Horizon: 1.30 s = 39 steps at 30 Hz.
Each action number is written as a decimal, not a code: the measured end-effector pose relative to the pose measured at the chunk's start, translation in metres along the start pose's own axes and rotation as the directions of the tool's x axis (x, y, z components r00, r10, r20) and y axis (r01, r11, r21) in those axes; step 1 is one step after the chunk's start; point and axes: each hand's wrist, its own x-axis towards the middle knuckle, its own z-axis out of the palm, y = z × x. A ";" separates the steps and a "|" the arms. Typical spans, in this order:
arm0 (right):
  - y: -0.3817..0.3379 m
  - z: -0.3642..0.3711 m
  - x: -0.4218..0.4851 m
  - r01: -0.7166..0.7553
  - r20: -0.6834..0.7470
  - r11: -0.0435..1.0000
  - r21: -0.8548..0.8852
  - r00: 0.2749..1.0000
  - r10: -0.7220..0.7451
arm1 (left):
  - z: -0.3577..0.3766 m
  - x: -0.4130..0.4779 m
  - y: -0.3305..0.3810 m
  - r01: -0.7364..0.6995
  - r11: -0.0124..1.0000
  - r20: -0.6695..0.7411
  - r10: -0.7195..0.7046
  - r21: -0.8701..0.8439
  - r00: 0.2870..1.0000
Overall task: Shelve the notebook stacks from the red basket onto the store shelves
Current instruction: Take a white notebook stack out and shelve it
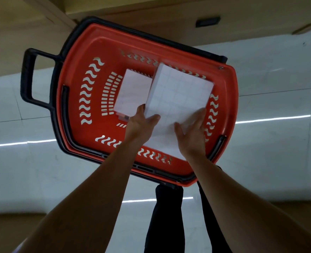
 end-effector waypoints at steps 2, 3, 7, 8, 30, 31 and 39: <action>0.001 0.004 -0.002 -0.002 -0.021 1.000 0.001 1.000 0.002 | 0.001 -0.002 -0.003 -0.017 0.999 -0.017 0.017 -0.032 1.000; 0.001 0.006 -0.002 -0.004 -0.037 1.000 0.002 0.999 0.004 | 0.001 -0.001 -0.005 -0.023 0.998 -0.026 0.021 -0.063 0.999; -0.008 0.010 -0.005 0.035 -0.049 0.999 -0.017 0.998 -0.036 | -0.009 -0.006 -0.023 0.030 0.996 -0.082 -0.037 -0.086 0.996; -0.010 0.011 -0.004 0.045 -0.027 0.999 0.012 0.999 -0.044 | -0.011 -0.006 -0.030 0.036 0.994 -0.077 -0.044 -0.101 0.996; -0.021 0.009 0.018 -0.174 0.160 0.974 0.147 0.976 0.150 | -0.011 -0.010 -0.039 -0.054 0.907 0.009 0.063 -0.419 0.998; -0.022 0.007 0.018 -0.184 0.168 0.970 0.158 0.973 0.157 | -0.012 -0.013 -0.038 -0.069 0.901 0.009 0.081 -0.428 0.997; -0.028 -0.010 0.013 -0.113 0.296 0.910 0.399 0.955 -0.012 | -0.035 -0.053 -0.028 -0.093 0.863 -0.039 0.085 -0.496 0.996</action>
